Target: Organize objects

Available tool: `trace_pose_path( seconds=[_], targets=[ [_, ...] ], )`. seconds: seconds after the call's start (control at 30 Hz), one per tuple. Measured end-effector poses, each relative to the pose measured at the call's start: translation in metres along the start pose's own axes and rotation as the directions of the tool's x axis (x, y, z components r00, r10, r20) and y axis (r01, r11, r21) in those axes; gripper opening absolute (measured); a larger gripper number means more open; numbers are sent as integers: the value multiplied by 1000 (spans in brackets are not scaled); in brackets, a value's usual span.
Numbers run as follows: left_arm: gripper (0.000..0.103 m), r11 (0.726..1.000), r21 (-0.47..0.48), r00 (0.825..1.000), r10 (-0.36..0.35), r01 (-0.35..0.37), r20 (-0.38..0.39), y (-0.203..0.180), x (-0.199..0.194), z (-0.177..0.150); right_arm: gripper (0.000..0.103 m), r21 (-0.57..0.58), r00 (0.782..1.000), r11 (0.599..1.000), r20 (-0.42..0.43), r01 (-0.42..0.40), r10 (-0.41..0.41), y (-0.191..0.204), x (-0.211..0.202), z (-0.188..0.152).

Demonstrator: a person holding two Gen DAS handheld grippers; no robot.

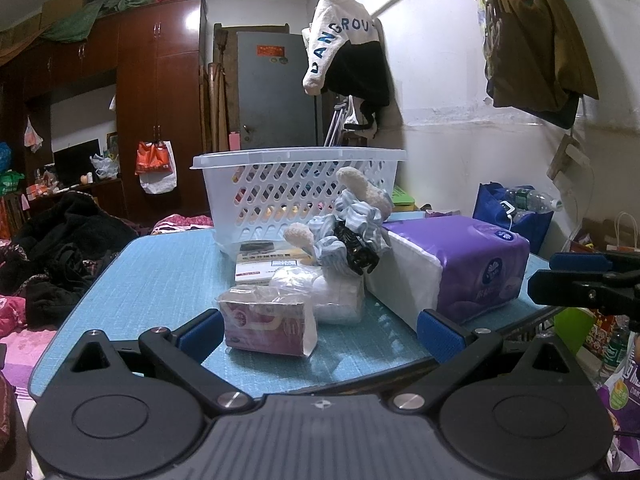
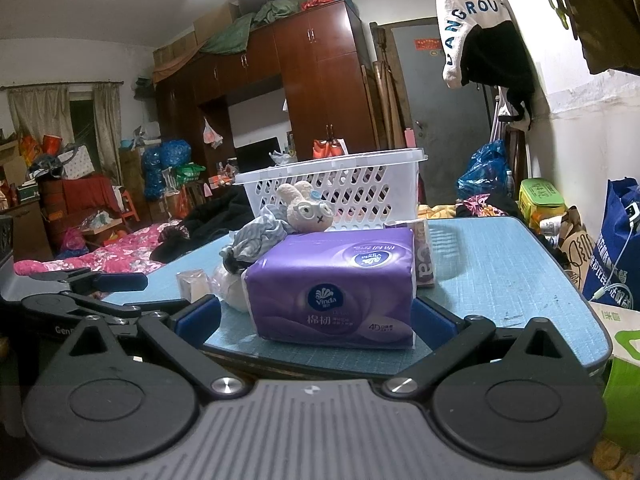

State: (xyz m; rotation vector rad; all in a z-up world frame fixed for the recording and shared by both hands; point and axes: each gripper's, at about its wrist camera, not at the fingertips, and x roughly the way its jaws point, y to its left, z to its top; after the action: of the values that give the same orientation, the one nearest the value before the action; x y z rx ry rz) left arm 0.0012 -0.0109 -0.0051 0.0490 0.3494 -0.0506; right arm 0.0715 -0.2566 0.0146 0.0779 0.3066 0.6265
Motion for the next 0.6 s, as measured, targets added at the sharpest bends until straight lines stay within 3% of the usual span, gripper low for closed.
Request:
trace_pose_path(
  seconds=[0.6],
  targets=[
    [103, 1000, 1, 1000, 0, 0, -5, 0, 0, 0, 103, 3, 1000, 1000, -2, 0, 0, 0, 0, 0]
  ],
)
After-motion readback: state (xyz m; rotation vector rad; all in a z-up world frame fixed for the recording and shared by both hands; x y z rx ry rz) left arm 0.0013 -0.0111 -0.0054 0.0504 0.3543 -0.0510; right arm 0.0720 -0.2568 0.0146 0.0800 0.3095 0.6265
